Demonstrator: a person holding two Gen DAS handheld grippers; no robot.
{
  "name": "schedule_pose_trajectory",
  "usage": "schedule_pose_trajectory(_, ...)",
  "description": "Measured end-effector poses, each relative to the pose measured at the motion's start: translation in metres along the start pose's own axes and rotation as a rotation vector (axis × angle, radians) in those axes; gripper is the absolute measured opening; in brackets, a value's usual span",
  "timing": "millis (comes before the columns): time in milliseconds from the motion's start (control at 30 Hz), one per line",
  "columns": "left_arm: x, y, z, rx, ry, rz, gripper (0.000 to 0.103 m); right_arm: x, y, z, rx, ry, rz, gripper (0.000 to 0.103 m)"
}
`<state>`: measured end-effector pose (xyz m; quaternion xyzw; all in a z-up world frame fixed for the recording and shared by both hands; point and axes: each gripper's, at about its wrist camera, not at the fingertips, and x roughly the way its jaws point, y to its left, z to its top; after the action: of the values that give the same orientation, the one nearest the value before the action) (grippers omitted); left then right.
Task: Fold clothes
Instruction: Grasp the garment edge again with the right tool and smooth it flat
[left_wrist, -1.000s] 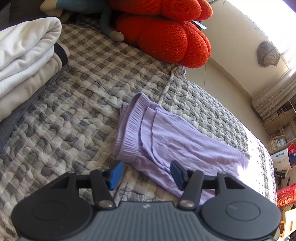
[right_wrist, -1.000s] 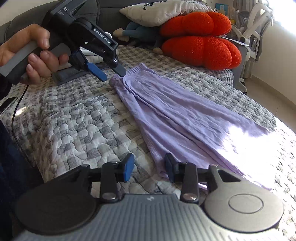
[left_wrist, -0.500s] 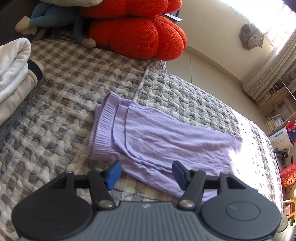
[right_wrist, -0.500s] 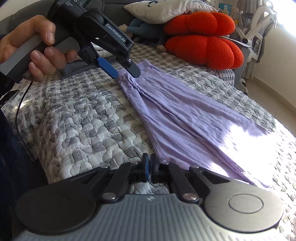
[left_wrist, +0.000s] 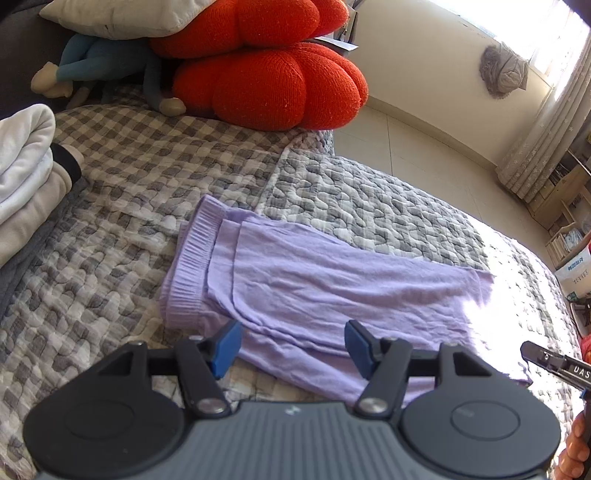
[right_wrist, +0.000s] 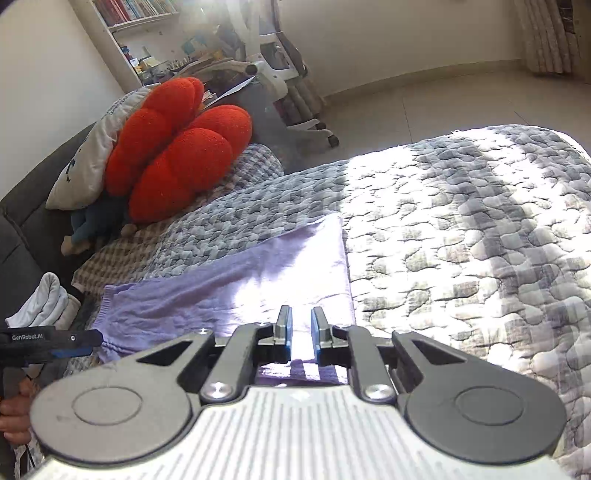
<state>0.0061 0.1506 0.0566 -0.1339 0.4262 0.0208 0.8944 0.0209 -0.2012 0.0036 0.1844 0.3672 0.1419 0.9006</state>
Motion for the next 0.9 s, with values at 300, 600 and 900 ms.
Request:
schedule_pose_trajectory(300, 0.014, 0.006, 0.004, -0.017, 0.015, 0.059, 0.067, -0.002, -0.003, 0.000, -0.024, 0.017, -0.075, 0.018)
schedule_pose_trajectory(600, 0.017, 0.008, 0.003, -0.006, 0.032, 0.070, 0.068, -0.008, -0.005, -0.002, -0.038, 0.072, -0.038, 0.033)
schedule_pose_trajectory(900, 0.025, -0.003, -0.003, 0.073, 0.052, 0.114, 0.069, -0.009, 0.006, -0.011, -0.084, 0.043, -0.027, 0.013)
